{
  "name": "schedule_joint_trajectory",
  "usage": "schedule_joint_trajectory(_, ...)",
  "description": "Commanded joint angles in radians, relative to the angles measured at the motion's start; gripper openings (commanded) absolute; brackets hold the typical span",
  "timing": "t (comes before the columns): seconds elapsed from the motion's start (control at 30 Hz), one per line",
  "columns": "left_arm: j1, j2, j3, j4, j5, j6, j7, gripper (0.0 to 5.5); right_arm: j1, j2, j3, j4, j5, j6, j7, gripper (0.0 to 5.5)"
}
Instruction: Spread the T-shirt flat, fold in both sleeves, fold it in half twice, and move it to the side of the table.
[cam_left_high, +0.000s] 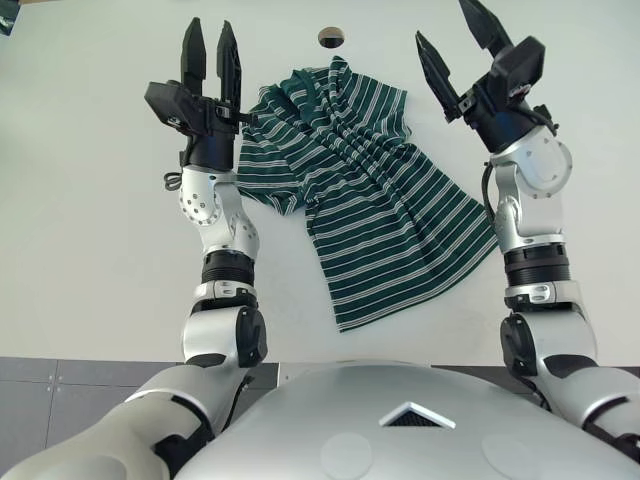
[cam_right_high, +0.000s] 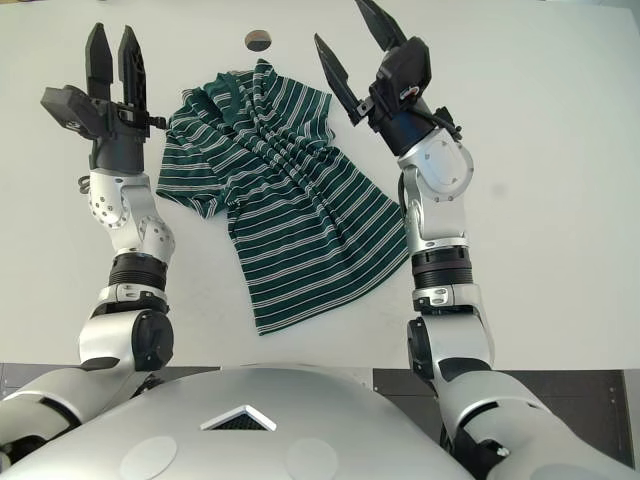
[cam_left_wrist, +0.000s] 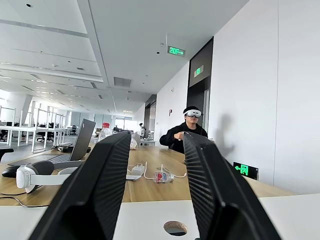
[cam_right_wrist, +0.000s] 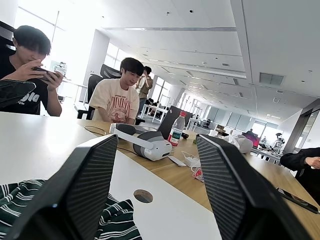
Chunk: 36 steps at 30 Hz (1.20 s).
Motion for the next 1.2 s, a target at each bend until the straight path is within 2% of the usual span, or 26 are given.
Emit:
schedule_joint_trajectory(0.03,0.017,0.012,0.002,-0.015,0.004,0.007,-0.002,1.92,-0.013,-0.003,0.012,0.003,-0.019,-0.003,0.003,2.89)
schedule_joint_trajectory(0.83,0.045,0.007,-0.006,-0.112,-0.026,0.058,-0.027,1.92,0.001,-0.009,0.048,-0.044,-0.037,0.002,0.005,2.89)
schedule_joint_trajectory(1.13,0.032,0.026,-0.040,-0.085,0.083,0.033,0.014,1.92,-0.007,-0.010,0.065,0.007,-0.097,-0.044,-0.017,2.89)
schedule_joint_trajectory(1.2,0.030,0.041,-0.030,-0.074,0.101,0.032,0.034,1.92,-0.023,0.000,0.071,0.046,-0.108,-0.062,-0.020,2.61)
